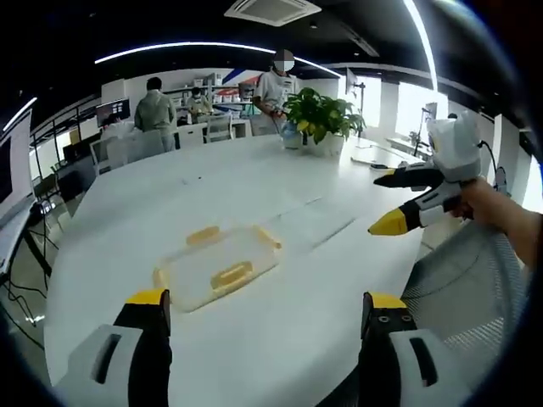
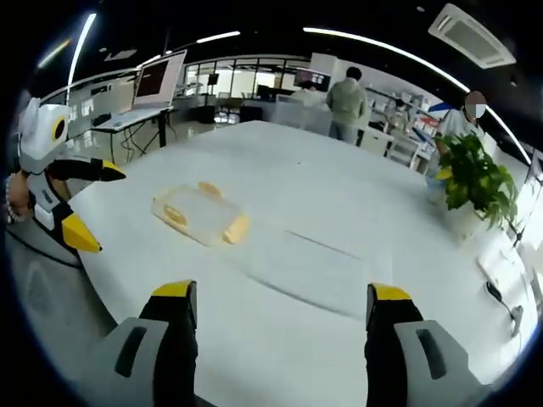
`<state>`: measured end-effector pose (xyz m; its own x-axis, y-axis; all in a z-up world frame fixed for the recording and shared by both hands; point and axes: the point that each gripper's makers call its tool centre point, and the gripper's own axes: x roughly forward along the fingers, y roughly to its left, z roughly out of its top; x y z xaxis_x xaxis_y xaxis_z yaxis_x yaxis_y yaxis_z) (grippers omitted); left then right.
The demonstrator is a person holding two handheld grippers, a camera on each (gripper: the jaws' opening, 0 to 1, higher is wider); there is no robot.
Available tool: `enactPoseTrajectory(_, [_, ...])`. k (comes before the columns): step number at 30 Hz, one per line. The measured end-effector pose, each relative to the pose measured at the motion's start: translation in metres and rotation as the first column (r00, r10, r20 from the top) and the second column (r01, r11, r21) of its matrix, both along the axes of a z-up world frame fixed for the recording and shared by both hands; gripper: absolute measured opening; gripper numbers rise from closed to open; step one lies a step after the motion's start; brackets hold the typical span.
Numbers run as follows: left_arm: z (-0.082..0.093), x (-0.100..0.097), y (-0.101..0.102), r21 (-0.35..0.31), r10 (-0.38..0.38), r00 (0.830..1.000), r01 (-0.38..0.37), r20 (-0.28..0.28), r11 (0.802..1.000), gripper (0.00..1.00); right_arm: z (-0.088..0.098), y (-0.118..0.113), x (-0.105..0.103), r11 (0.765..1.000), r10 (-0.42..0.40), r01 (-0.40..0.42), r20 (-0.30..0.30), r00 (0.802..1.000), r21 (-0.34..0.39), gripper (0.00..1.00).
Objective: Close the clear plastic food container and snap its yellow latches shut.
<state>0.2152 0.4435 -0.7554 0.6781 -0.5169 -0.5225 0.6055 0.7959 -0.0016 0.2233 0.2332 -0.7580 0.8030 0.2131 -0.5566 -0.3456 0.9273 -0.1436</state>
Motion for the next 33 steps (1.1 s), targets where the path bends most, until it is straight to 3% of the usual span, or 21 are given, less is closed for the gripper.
enactPoseTrajectory(15, [-0.005, 0.001, 0.006, -0.004, 0.043, 0.999, -0.043, -0.028, 0.999, 0.9, -0.011, 0.008, -0.005, 0.999, 0.042, -0.042, -0.044, 0.998, 0.001, 0.79])
enactPoseTrajectory(19, [-0.004, 0.004, 0.01, 0.007, 0.063, 0.998, -0.063, -0.016, 0.998, 0.97, -0.008, 0.011, -0.005, 0.998, 0.055, -0.055, -0.034, 0.998, 0.001, 0.79])
enactPoseTrajectory(25, [-0.003, 0.003, 0.008, -0.002, 0.055, 0.998, -0.055, -0.017, 0.998, 0.96, -0.003, 0.013, -0.004, 0.998, 0.07, -0.07, -0.013, 0.997, -0.005, 0.8])
enactPoseTrajectory(28, [-0.002, 0.005, 0.01, 0.002, 0.051, 0.999, -0.051, -0.015, 0.999, 0.98, 0.005, 0.02, -0.001, 0.995, 0.077, -0.078, 0.011, 0.997, 0.067, 0.82])
enactPoseTrajectory(33, [0.007, 0.009, 0.006, -0.08, 0.013, 0.999, -0.016, -0.041, 0.997, 0.99, 0.009, 0.023, 0.002, 0.988, 0.098, -0.097, -0.004, 0.995, 0.122, 0.84])
